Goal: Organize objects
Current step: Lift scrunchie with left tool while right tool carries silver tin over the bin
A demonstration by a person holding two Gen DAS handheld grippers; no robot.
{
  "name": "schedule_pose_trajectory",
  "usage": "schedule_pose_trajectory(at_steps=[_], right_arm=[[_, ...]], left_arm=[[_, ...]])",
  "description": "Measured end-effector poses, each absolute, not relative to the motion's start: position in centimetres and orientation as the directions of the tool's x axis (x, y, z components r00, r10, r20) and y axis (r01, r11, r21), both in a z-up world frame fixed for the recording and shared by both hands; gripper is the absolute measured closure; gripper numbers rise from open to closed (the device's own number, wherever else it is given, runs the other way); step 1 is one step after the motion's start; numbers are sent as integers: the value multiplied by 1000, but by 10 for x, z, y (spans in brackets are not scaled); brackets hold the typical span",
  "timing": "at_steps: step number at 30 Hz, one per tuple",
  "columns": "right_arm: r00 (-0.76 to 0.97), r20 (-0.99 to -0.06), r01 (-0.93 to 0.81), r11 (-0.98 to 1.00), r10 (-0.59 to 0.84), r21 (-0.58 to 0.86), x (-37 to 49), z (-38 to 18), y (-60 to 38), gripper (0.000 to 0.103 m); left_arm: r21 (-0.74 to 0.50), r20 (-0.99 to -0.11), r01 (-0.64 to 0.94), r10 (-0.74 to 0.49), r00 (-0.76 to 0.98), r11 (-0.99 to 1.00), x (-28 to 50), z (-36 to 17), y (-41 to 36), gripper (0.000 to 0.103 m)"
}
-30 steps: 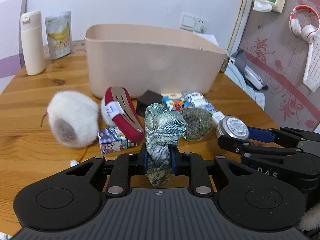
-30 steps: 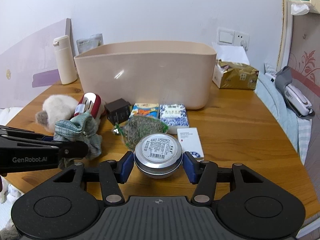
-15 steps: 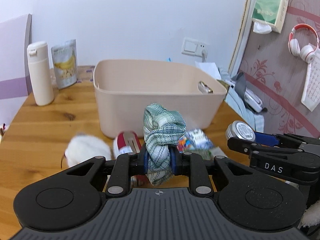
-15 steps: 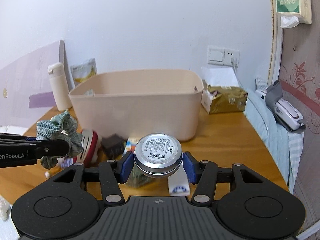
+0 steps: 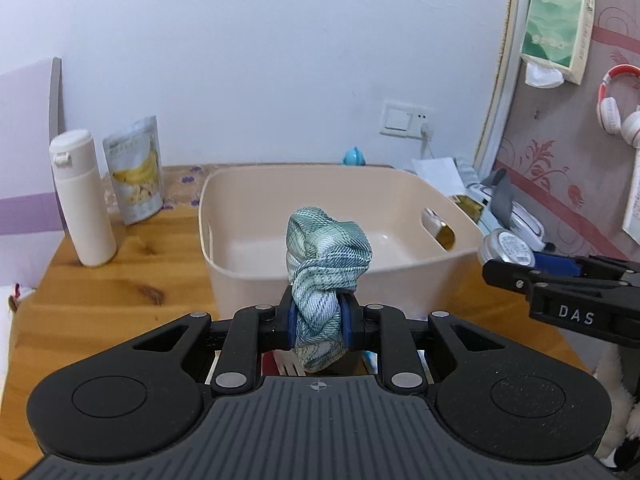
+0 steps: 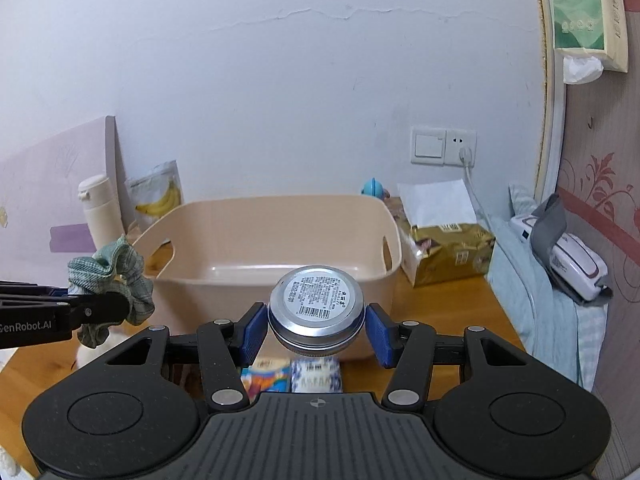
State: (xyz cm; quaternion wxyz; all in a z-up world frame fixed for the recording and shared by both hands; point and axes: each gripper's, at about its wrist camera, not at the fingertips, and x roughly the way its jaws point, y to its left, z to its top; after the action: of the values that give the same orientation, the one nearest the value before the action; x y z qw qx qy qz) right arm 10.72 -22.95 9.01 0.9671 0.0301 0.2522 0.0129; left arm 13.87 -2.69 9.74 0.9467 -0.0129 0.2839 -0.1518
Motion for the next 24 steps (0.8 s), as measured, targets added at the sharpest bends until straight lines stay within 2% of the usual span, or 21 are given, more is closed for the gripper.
schedule_pose_trajectory(at_steps=[13,18,24], right_arm=[[885,-466,2,1000,-4,-5,167,108,-241,52],[884,-467,6,1000,-20,-30,191,110,-247,52],[872,-487,14,999,-38,-53,221,102,-247,52]], left_arm=[[-57,-497,262,-255,830,963,208,115,-30,82],[-57,-522,260,-251,815,964,238,109,-37,82],[1,-554,285,-236,798,959,270,96,-58,82]])
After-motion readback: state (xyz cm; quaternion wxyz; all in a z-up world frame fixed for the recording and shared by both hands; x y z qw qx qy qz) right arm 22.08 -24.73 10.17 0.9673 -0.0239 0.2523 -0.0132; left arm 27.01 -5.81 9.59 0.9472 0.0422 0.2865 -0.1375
